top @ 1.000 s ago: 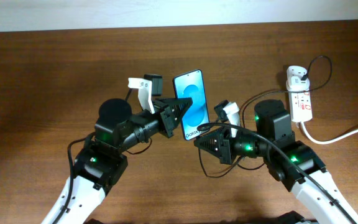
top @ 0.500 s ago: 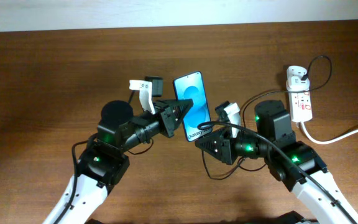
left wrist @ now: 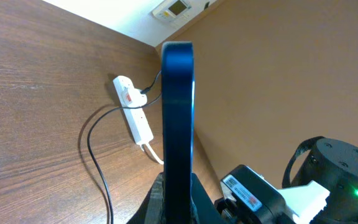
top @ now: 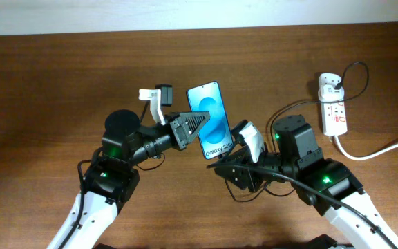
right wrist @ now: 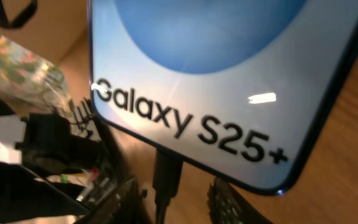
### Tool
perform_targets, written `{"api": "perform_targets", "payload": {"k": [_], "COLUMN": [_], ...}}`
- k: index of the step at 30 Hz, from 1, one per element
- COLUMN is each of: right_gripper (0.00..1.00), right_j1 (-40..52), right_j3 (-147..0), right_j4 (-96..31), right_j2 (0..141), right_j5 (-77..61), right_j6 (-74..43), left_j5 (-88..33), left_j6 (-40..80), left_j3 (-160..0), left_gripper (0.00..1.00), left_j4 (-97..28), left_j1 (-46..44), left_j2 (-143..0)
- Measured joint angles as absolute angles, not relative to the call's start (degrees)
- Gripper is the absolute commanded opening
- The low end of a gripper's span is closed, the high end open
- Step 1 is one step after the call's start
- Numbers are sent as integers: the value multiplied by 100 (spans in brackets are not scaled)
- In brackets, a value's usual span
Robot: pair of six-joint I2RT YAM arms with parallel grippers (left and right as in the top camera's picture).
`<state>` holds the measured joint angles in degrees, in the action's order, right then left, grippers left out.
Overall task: Plug charger to phone and switch on socket
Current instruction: 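Open the right gripper and withdraw it from the plugged cable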
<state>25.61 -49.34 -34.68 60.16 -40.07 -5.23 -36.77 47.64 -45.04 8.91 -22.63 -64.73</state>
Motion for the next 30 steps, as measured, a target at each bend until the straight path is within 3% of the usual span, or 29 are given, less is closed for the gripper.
{"api": "perform_targets", "payload": {"k": [3,5,22,27,30], "right_gripper": [15,4,5,14,31], "right_j1": [2620,2757,2915,2915,2912], "right_j3": [-4936,-4936,-4917,-4989,-5203], "right_j4": [-3404,-3205,-3194,-3660,-3697], "right_j2": [6016,6025,6259,6259,6254], "right_j5": [-3876,-3806,-3402,-3354,-3258], "right_j6": [-519,-534,-1035,-1037,-1039], "left_j5": [-3594,-3590,-2936,-2657,-2670], "left_j6": [4764,4766,4241,4226,4364], "left_j3": [-4504,-4504,-4678,-4676,-4648], "left_gripper": [0,0,0,0,0], "left_j4": [891,891,-1,-99,-25], "left_j1": [-2263,-2263,-2641,-2858,-2775], "left_j2": [-6473,-6473,-6434,-6434,-6434]}}
